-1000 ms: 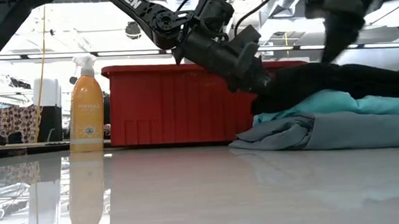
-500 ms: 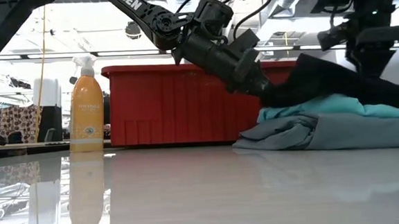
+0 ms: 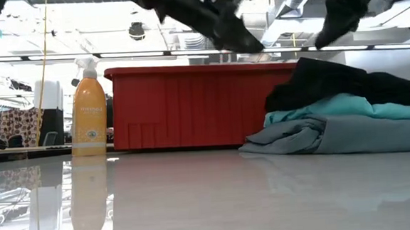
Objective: Fold Laundry from Bin
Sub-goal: Remove the blue patterned polo from the red bin on the table
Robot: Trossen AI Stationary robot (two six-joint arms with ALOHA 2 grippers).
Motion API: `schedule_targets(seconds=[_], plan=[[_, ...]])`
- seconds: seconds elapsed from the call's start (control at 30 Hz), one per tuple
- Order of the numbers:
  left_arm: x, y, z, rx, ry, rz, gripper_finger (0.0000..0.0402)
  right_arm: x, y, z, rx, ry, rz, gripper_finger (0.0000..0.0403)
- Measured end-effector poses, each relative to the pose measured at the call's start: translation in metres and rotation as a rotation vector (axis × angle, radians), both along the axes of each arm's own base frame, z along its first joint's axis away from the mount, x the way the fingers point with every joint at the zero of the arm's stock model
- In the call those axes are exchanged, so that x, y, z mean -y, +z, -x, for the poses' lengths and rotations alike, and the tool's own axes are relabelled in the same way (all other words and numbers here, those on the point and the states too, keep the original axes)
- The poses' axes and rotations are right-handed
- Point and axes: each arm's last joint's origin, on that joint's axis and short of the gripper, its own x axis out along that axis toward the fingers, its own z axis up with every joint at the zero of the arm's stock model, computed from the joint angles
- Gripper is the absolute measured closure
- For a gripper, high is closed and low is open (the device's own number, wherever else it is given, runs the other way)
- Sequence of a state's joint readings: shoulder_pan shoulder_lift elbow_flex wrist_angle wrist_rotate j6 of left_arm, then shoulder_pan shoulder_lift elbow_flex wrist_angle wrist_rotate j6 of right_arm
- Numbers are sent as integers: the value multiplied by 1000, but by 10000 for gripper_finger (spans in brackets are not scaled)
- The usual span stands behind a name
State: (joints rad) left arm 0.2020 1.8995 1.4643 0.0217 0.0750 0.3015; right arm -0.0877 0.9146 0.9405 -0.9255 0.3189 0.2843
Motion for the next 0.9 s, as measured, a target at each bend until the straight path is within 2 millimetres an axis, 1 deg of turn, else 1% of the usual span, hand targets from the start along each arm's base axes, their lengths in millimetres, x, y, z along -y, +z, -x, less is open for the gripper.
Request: schedule_targets(seconds=[0.1,0.17,0.2,0.27,0.33,0.43,0.5,0.67,0.8,0.9], plan=[[3,25,19,-28,-6,-37,216,1,5,3,135,-36,-10,245],[6,39,30,-46,-10,-45,217,2,4,2,205,-61,-21,245],[7,42,36,-72,-8,-44,216,2,1,0,229,-65,-21,245],[9,50,48,-93,3,-48,217,2,-9,-5,255,-57,-20,245],[11,51,61,-137,8,-41,217,1,-27,-11,247,-53,-23,245],[16,50,78,-186,12,-14,217,2,-56,-18,206,-56,-41,245],[21,47,87,-185,13,-5,217,2,-74,-19,158,-69,-60,245],[27,34,103,-204,64,-8,217,2,-106,-23,120,-107,-91,245],[27,23,110,-202,109,-12,217,3,-112,-27,106,-123,-100,245],[27,20,110,-188,111,-13,217,3,-103,-32,118,-99,-99,245]])
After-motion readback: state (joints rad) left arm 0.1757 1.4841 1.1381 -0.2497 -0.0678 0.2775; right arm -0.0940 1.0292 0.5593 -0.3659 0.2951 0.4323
